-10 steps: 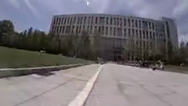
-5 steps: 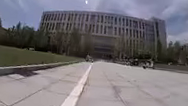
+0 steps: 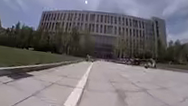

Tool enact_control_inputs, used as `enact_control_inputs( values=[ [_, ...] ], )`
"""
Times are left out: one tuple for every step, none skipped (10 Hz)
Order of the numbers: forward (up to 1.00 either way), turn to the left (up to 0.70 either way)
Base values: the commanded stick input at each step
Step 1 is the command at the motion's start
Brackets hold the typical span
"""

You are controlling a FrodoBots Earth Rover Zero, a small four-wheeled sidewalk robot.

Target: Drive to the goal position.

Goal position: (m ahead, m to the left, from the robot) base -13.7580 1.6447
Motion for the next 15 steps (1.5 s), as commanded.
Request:
enact_control_inputs(
  values=[
    [0.7, 0.0],
    [0.7, 0.0],
    [0.7, -0.17],
    [0.7, -0.34],
    [0.7, -0.34],
    [0.7, -0.34],
    [0.7, -0.34],
    [0.7, -0.34],
    [0.7, -0.15],
    [0.7, 0.0],
    [0.7, 0.0],
    [0.7, 0.0],
    [0.7, 0.0],
    [0.7, 0.0],
    [0.7, 0.0]
  ],
)
